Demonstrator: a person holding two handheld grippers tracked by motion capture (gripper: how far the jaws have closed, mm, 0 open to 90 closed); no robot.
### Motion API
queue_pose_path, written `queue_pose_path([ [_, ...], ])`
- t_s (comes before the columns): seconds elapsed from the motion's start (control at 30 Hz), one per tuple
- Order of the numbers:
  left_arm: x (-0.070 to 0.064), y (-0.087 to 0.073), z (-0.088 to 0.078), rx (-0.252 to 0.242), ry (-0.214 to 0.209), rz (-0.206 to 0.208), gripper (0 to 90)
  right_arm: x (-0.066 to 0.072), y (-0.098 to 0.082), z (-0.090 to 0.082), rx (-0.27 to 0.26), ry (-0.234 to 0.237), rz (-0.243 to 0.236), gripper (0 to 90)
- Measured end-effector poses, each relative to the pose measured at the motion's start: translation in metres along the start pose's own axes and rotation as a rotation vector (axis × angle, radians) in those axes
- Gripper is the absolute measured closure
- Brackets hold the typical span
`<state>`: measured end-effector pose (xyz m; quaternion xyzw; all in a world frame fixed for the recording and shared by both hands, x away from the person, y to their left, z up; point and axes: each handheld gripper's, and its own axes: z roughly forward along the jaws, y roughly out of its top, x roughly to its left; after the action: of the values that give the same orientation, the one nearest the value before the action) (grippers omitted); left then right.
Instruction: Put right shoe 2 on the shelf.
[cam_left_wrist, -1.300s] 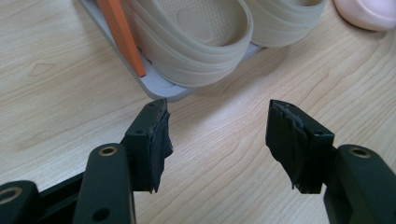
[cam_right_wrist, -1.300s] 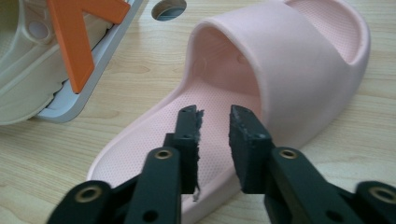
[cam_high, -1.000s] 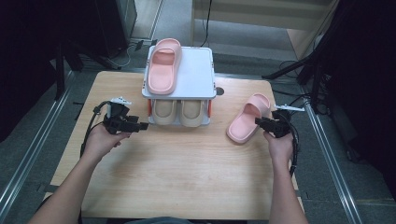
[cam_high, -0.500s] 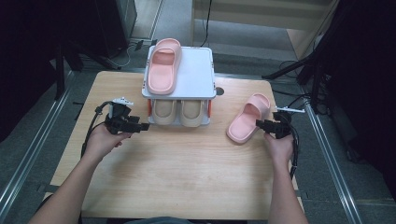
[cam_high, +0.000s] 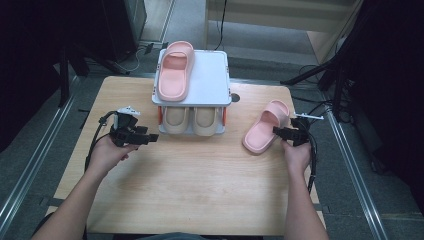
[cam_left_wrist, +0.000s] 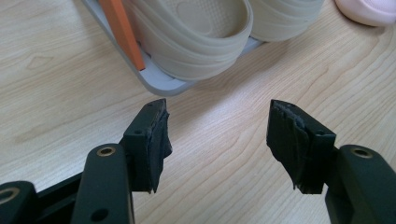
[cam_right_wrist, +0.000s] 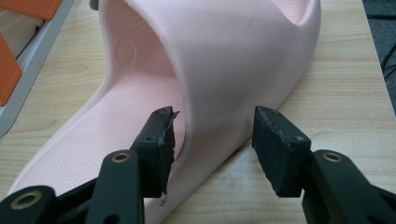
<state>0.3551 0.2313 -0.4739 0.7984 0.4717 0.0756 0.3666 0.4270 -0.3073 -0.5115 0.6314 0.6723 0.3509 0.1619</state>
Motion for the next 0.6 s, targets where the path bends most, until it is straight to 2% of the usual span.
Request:
queue_pose_path([
  [0.1,0.001,-0.003,-0.002,0.004,0.003,-0.003,39.0,-0.001,0.001,0.002,-0.004,0.000,0.013,48.8],
  [0.27,0.003,-0.008,-0.009,-0.030,0.010,-0.015,39.2,-0.002,0.004,0.008,-0.004,-0.014,0.028,47.9],
  [0.5,0.006,-0.014,-0.013,-0.028,0.026,-0.024,39.2,-0.003,0.007,0.012,-0.008,-0.027,0.035,50.4],
  [0.6,0.006,-0.016,-0.015,-0.029,0.032,-0.028,39.2,-0.002,0.009,0.013,-0.016,-0.050,0.019,58.9],
])
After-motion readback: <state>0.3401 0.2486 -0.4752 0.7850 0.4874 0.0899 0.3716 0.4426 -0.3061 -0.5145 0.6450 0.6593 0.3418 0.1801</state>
